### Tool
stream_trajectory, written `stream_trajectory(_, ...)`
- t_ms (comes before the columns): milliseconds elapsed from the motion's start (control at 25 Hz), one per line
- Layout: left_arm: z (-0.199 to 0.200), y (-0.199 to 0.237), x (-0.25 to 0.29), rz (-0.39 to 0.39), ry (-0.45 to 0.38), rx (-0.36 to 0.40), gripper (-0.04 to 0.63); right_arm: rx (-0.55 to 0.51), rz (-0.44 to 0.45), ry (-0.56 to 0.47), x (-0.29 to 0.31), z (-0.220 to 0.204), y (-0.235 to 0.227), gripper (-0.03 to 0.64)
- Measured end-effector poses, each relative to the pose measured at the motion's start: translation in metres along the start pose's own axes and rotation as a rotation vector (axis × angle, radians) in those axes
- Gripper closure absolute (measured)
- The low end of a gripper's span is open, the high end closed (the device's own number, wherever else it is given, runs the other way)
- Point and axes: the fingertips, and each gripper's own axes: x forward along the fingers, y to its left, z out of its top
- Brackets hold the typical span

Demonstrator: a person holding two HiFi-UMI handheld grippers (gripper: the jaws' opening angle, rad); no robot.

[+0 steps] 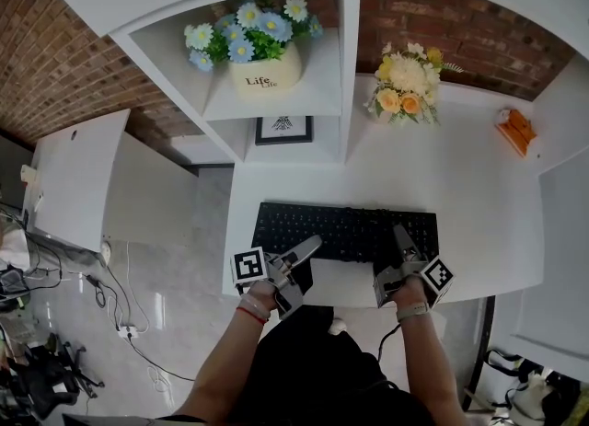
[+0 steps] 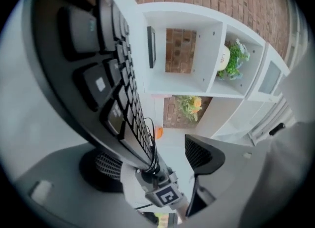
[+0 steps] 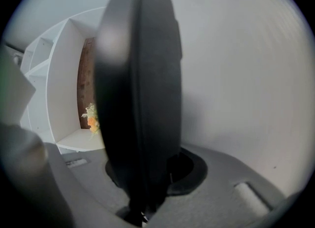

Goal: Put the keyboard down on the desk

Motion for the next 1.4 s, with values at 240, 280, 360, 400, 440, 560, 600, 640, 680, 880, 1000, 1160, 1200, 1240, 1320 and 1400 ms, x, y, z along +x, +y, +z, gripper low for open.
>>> stream_trajectory(240,-0.031,0.009,-0.010,0.060,0.183,0.232,0.224,-0.001,-0.006,0.001,0.001,0.001,0.000,0.544)
stream_trajectory(280,-0.034,0.011,-0.011,0.063,0.207,0.277,0.225,0.001,-0.006,0.002,0.001,0.001,0.000,0.543)
stream_trajectory(360,-0.041,0.013,-0.011,0.075,0.249,0.362,0.235,0.006,-0.006,0.003,0.002,0.001,0.000,0.543)
stream_trajectory(400,-0.043,0.015,-0.011,0.086,0.266,0.400,0.242,0.008,-0.007,0.004,0.002,0.001,0.000,0.543)
stream_trajectory(440,-0.045,0.017,-0.011,0.103,0.280,0.435,0.245,0.010,-0.008,0.004,0.002,0.001,0.000,0.543)
stream_trajectory(560,-0.049,0.024,-0.011,0.187,0.320,0.550,0.278,0.014,-0.012,0.006,0.001,0.000,0.000,0.541)
stream_trajectory(600,-0.050,0.026,-0.011,0.224,0.336,0.598,0.283,0.014,-0.011,0.007,0.002,0.000,0.000,0.541)
stream_trajectory(640,-0.049,0.029,-0.012,0.262,0.352,0.648,0.292,0.014,-0.009,0.007,0.002,0.000,0.001,0.540)
stream_trajectory(680,-0.049,0.030,-0.012,0.298,0.365,0.694,0.312,0.012,-0.007,0.007,0.002,0.000,0.001,0.538)
stream_trajectory(880,-0.042,0.038,-0.012,0.398,0.328,0.743,0.495,0.018,0.001,0.007,0.002,0.002,0.003,0.528)
stream_trajectory(1000,-0.040,0.038,-0.012,0.397,0.291,0.708,0.516,0.027,0.028,0.016,0.003,0.002,0.006,0.492)
stream_trajectory(1160,-0.041,0.039,-0.010,0.392,0.291,0.694,0.523,0.014,0.063,0.040,-0.001,0.001,0.010,0.437)
stream_trajectory(1200,-0.042,0.039,-0.010,0.391,0.290,0.690,0.523,0.009,0.069,0.052,-0.003,-0.001,0.011,0.423)
stream_trajectory(1240,-0.041,0.039,-0.009,0.388,0.286,0.683,0.523,0.002,0.074,0.066,-0.005,-0.002,0.012,0.412)
stream_trajectory(1320,-0.041,0.038,-0.008,0.376,0.274,0.662,0.525,-0.017,0.088,0.103,-0.011,-0.007,0.014,0.410)
stream_trajectory(1400,-0.042,0.039,-0.008,0.372,0.267,0.650,0.525,-0.057,0.096,0.149,-0.018,-0.014,0.015,0.405)
